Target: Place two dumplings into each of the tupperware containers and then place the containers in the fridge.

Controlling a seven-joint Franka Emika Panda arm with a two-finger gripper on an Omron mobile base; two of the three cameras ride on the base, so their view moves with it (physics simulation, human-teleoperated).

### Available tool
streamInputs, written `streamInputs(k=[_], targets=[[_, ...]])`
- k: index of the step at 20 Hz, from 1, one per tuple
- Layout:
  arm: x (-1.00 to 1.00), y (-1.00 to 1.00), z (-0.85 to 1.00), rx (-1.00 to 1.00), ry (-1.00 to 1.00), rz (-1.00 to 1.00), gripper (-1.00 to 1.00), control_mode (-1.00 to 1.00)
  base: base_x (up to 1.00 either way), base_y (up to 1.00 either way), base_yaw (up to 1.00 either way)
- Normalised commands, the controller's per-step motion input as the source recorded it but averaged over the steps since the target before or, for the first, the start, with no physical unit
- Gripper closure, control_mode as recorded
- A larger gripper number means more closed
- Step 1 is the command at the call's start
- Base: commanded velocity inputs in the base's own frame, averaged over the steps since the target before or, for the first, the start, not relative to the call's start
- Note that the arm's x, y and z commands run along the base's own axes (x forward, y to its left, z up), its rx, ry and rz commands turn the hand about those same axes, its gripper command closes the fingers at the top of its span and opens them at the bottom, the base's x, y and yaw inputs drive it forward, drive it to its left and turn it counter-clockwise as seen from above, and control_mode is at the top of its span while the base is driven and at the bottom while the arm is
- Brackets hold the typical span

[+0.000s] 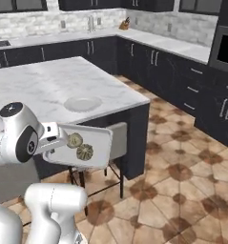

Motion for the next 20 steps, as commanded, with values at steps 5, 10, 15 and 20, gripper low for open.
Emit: streamInputs(k=[5, 10, 15, 20], targets=[[0.00, 0.00, 0.00, 0.00, 0.00, 0.00, 1.00, 1.00, 0.49, -0.68, -0.56], [0.00, 0.00, 0.00, 0.00, 0.00, 0.00, 1.00, 1.00, 0.63, -0.70, -0.51], [0.00, 0.00, 0.00, 0.00, 0.00, 0.00, 1.00, 1.00, 0.73, -0.59, -0.46], [0.00, 0.00, 0.00, 0.00, 0.00, 0.00, 1.00, 1.00, 0.76, -0.12, -0.34]])
